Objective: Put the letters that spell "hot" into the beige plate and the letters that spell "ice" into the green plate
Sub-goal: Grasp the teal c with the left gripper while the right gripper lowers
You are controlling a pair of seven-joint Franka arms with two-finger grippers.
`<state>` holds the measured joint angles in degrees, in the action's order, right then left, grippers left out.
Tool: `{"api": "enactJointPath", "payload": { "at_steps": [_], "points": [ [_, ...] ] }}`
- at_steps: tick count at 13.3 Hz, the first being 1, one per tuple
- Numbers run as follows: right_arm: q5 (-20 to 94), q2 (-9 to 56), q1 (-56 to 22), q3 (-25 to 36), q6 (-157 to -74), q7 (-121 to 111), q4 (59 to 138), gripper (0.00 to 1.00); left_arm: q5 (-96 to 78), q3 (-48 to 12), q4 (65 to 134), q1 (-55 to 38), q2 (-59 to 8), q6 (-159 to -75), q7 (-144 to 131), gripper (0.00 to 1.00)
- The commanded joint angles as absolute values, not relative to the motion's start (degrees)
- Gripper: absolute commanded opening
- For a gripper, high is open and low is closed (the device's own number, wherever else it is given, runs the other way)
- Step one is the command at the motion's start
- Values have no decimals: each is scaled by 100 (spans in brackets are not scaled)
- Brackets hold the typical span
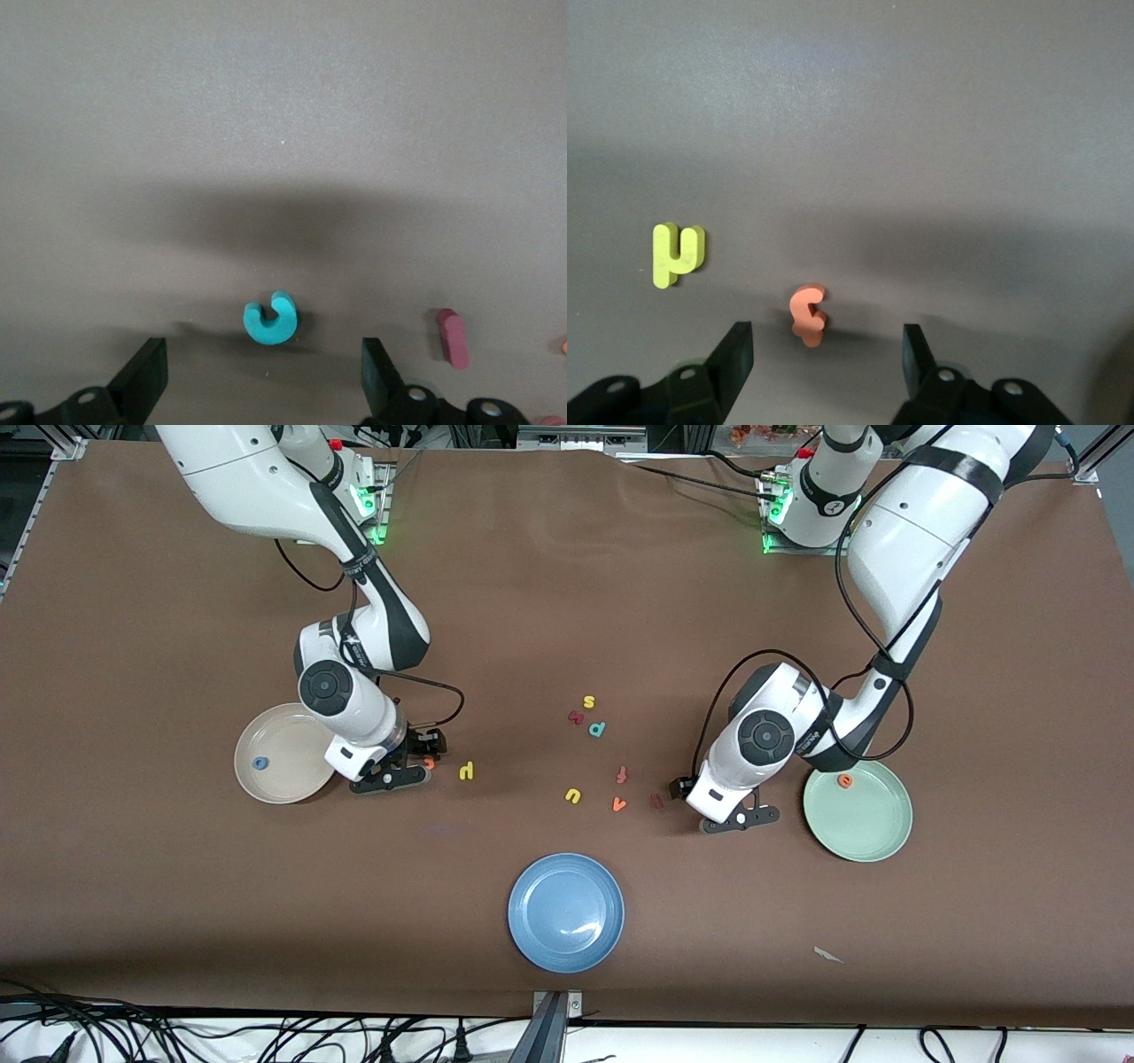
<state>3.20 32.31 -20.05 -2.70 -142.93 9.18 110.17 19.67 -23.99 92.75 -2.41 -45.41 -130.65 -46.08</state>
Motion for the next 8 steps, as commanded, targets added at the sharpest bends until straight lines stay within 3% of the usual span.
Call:
{"api": "enactJointPath", "payload": {
  "at_steps": [1, 2, 5, 8],
  "points": [
    [378, 3375, -2118, -264, -14458, 1046, 10960, 72, 1916, -2320, 9053, -343, -4711, -13043, -4641, 92],
    [369, 3375, -2127, -264, -14484, 1072, 10969, 70, 1916, -2320, 9053, -343, -4728, -13052, -4649, 89],
    [343, 3401, -2127, -255, -14493, 1072, 10960, 54, 1934, -2320, 9053, -334, -4729, -13052, -4649, 74],
    [325, 3410, -2109, -246, -14528, 1072, 10951, 49, 1925, -2312, 9044, -334, -4737, -13052, -4649, 58]
  ]
}}
